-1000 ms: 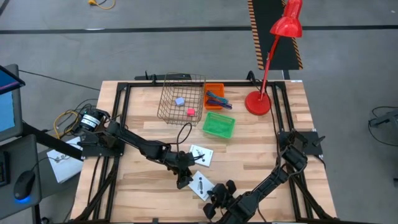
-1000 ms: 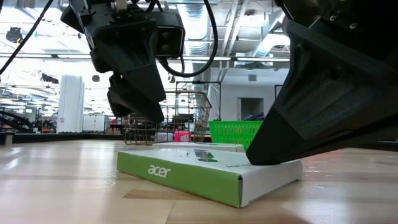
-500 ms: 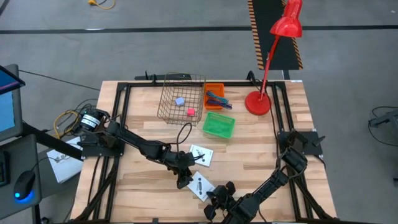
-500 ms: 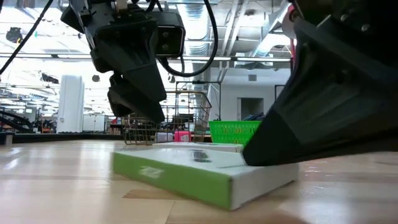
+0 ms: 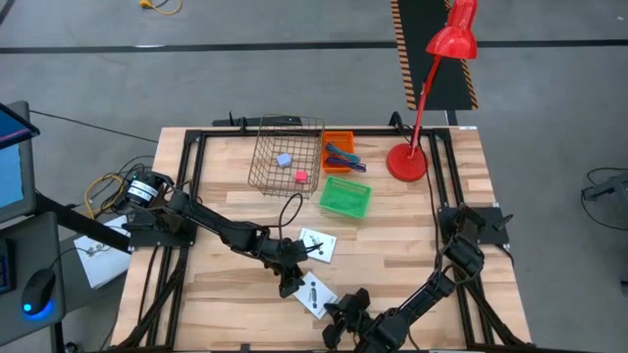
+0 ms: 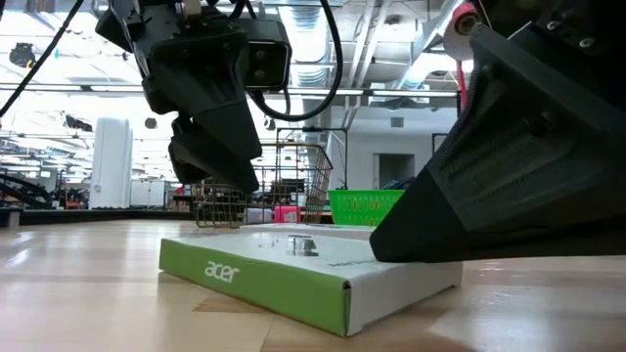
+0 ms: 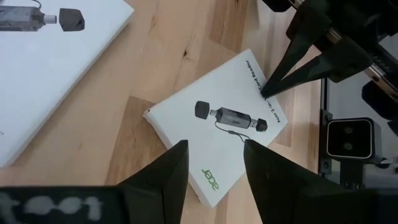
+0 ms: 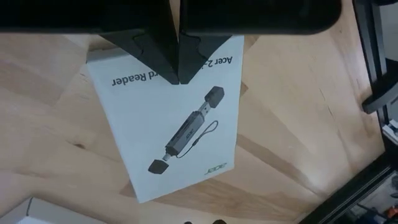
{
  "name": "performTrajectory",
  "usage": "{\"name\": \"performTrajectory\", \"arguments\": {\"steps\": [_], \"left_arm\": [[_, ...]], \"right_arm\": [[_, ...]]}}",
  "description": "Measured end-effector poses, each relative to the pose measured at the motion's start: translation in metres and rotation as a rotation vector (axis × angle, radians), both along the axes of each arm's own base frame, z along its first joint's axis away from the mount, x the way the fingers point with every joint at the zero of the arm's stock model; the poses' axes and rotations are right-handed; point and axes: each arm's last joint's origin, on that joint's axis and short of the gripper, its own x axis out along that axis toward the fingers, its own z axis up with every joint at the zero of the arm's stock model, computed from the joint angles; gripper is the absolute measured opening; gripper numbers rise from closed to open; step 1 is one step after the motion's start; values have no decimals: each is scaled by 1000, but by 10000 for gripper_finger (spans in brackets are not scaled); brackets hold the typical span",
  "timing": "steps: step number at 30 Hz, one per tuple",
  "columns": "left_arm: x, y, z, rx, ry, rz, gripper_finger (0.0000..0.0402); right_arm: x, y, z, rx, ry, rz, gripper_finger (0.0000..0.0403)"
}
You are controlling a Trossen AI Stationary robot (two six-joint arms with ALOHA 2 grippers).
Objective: Pick and place items into bin
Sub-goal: Put the top card reader box into the green basket
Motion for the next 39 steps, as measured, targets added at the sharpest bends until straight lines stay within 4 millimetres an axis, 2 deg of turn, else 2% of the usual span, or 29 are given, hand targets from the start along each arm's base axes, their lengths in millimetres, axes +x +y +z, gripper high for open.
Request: {"name": "performTrajectory", "arguments": {"steps": [16, 24, 39], "left_arm": [[0, 0, 0, -6, 1, 6, 143], [0, 0, 0, -13, 3, 11, 143], [-1, -1, -1, -46, 38, 6, 143]], "right_arm": [[-9, 2, -1, -27, 8, -9, 0], [-10, 6, -16, -115, -75, -5, 0], [-9, 4, -16, -101, -66, -21, 0]]}}
